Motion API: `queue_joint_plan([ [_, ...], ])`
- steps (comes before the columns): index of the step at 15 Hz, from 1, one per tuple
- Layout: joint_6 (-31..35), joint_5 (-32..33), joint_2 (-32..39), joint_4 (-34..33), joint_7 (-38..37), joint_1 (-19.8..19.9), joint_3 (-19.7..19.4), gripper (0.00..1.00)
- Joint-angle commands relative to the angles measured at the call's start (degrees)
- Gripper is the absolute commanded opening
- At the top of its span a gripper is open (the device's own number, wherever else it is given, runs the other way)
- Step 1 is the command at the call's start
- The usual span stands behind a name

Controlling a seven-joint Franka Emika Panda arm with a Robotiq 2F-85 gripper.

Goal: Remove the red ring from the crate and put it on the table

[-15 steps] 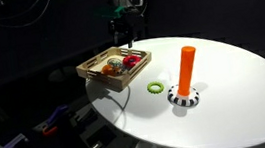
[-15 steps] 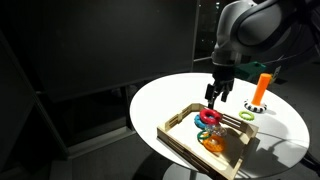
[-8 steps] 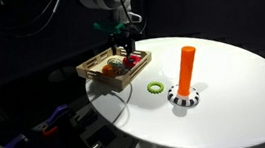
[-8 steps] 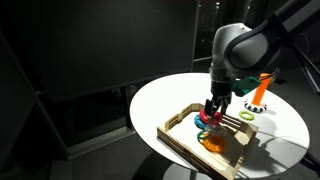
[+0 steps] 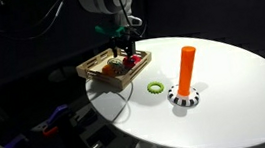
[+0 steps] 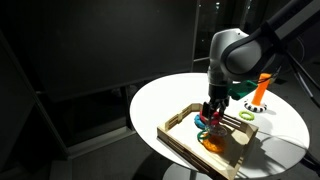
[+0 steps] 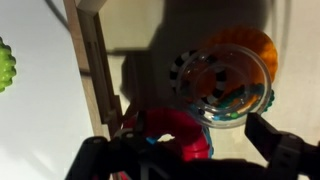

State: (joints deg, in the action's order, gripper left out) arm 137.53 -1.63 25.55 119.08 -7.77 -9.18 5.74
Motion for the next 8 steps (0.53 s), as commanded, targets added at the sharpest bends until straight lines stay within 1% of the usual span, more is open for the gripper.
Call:
queue_joint_plan([
  [1, -0.14, 0.81, 1.29, -2.76, -1.61, -0.74, -0.85, 1.00],
  [8, -0.31, 1.07, 3.65, -5.56, -1.76, -1.38, -1.00, 1.00],
])
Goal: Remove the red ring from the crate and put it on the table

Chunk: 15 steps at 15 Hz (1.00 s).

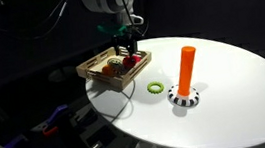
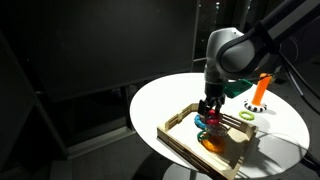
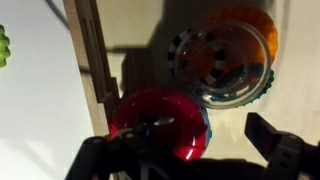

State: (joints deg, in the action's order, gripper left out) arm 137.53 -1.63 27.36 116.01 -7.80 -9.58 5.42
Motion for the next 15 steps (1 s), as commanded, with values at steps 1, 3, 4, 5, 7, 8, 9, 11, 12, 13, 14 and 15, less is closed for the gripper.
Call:
queue_joint_plan([
  [1, -0.38, 1.09, 2.36, -3.01, -1.76, -1.14, -0.69, 1.00],
  [3, -0.49, 1.14, 3.18, -3.81, -1.81, -1.46, -0.75, 1.00],
  [4, -0.48, 1.15, 3.48, -4.17, -1.87, -1.62, -0.81, 0.98],
  [5, -0.54, 1.11, 3.77, -4.54, -1.86, -1.75, -0.86, 0.74],
  [7, -0.72, 1.20, 3.99, -5.00, -1.96, -2.01, -1.08, 0.68],
  [8, -0.93, 0.94, 3.82, -5.13, -1.76, -1.89, -1.01, 0.60],
  [9, -1.03, 0.84, 3.64, -5.26, -1.69, -1.86, -1.01, 0.50],
  [11, -1.23, 0.67, 3.06, -5.32, -1.45, -1.68, -0.97, 0.35],
  [12, -1.22, 0.60, 2.71, -5.30, -1.37, -1.60, -0.97, 0.27],
  [13, -3.26, 0.76, 4.14, -9.17, -2.11, -2.19, -0.94, 0.19],
  [14, -3.91, 0.72, 4.40, -10.41, -2.22, -2.28, -0.90, 0.11],
  [15, -1.82, 0.46, 2.15, -6.68, -1.71, -1.61, -1.07, 0.06],
])
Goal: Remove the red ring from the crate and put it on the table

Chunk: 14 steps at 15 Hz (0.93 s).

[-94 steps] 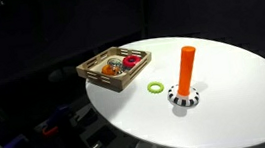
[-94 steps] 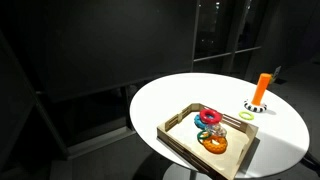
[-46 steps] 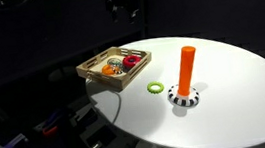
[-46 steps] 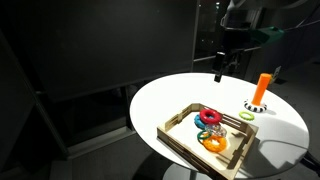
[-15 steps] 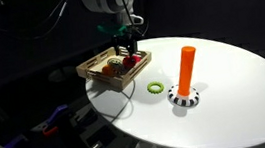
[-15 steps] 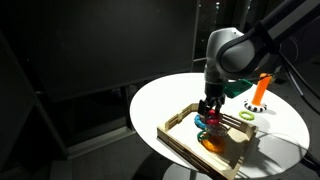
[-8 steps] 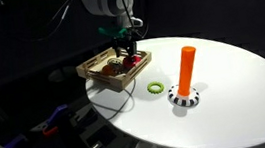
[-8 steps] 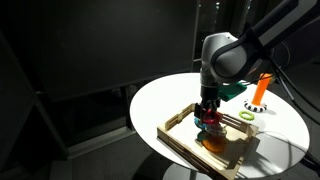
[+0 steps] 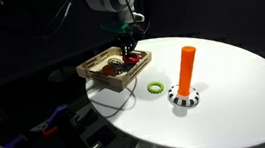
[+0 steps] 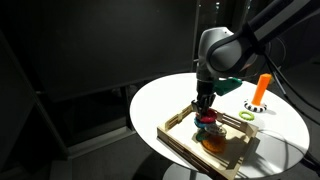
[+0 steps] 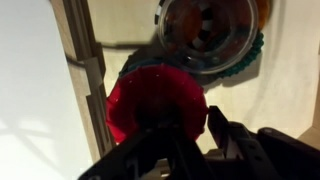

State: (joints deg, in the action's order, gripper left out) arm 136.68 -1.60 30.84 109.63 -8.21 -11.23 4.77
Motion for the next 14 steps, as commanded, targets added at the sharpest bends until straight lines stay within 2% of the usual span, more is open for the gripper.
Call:
queue_joint_plan([
  [1, -1.14, 0.34, -1.58, -0.70, -1.35, 0.10, -0.40, 0.10],
  [8, -1.86, 0.51, -5.89, 0.37, -1.41, 1.49, -1.71, 0.09],
  [14, -3.17, 3.31, -8.41, 1.03, -3.51, 2.97, -5.64, 0.09],
])
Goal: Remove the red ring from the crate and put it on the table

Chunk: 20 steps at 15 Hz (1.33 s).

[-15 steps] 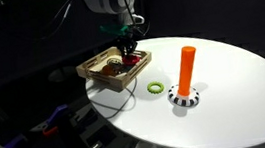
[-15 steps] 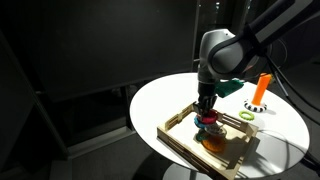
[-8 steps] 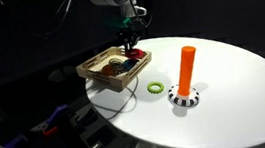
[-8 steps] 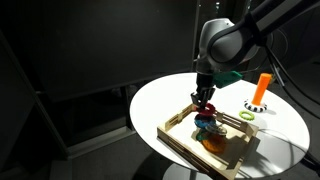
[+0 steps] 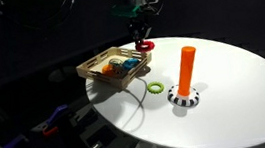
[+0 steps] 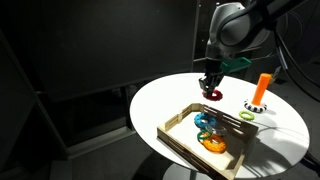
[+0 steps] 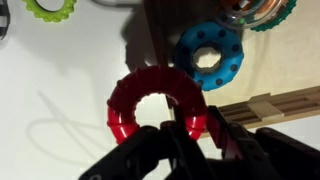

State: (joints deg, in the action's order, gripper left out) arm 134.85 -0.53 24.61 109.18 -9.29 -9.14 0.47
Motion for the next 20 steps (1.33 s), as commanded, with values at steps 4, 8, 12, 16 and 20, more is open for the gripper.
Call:
queue_joint_plan([
  [4, -1.56, 3.31, -1.33, 1.78, -3.65, 2.36, -3.12, 0.09],
  [8, -1.38, 3.06, -0.43, 2.97, -4.39, 3.52, -4.00, 0.09],
  [12, -1.32, 2.85, 0.57, 4.85, -4.66, 4.22, -4.25, 0.09],
  [16, -1.14, 3.11, 1.65, 6.56, -5.01, 4.44, -4.94, 0.09],
  [20, -1.14, 3.28, 2.45, 7.71, -5.45, 4.78, -5.89, 0.09],
])
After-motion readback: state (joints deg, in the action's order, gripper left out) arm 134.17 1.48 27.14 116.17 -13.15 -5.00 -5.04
